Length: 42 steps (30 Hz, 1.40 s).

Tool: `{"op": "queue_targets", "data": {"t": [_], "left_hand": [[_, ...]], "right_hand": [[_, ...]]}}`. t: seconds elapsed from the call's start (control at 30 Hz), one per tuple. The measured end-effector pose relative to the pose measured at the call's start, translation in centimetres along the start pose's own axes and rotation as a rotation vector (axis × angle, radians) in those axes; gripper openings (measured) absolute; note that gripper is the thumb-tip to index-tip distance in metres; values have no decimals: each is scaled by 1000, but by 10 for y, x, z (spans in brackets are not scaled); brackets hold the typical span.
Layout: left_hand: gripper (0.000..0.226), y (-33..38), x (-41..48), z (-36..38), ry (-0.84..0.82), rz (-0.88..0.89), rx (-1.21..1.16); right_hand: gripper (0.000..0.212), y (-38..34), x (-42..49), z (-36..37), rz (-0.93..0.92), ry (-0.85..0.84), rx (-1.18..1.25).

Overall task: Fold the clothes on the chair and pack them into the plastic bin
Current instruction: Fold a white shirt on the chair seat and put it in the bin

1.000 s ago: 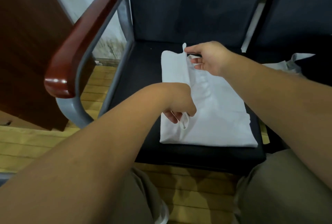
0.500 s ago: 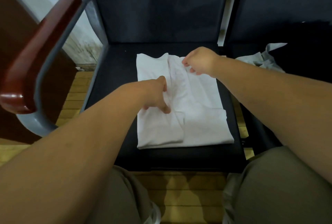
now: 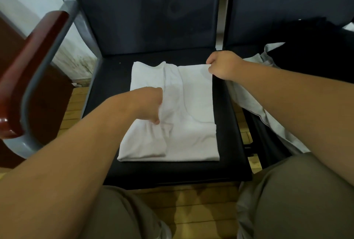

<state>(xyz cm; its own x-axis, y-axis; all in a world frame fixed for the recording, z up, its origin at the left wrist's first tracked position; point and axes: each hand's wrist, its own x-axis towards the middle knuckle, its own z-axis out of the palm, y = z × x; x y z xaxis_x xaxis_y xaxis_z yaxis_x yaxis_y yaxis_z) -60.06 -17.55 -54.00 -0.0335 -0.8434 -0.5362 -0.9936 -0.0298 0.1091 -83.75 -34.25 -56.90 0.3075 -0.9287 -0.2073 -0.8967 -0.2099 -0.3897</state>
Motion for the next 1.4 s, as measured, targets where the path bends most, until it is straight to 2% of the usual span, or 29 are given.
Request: {"op": "queue_targets", "data": {"t": [0.07,0.17,0.27,0.37,0.43,0.57,0.7,0.83,0.93,1.03,1.1,1.23,1.4], "left_hand": [[49,19,-1,4,26,134,-52],[34,51,-4,15,-39,311,-166],[48,75,-7,25,-177,482,-165],[60,85,-7,34,-279,583,-73],[54,87,-5,39,-282,581,-43],[26,85,-3,44,-220,553,-40],[24,78,-7,41,-163,553,-74],[25,58,-20,21,17,526,-254],[23,36,-37,5,108,486,-382],[25,15,-57,-4,140,471,-390],[24,2,-71,-8,177,478,-374],[24,-23,-93,-10,192,404,-354],[20,-59,-108,-4,117,268,-274]], "right_hand": [[49,8,1,-1,13,-30,17],[59,14,4,-2,-2,-65,3],[59,12,7,-2,-31,-85,-23],[46,6,5,-1,-77,-98,-151],[36,0,4,-1,-98,-108,-228],[30,-7,1,-3,-97,-128,-275],[24,-8,-1,-4,-46,-93,-65],[20,-21,-4,-4,37,-84,221],[30,-37,-7,-3,106,-35,467],[58,-55,-10,-3,118,-9,767],[64,-68,-13,-1,112,-6,891],[30,-101,-13,6,86,45,865],[22,-140,-14,23,84,-24,882]]}}
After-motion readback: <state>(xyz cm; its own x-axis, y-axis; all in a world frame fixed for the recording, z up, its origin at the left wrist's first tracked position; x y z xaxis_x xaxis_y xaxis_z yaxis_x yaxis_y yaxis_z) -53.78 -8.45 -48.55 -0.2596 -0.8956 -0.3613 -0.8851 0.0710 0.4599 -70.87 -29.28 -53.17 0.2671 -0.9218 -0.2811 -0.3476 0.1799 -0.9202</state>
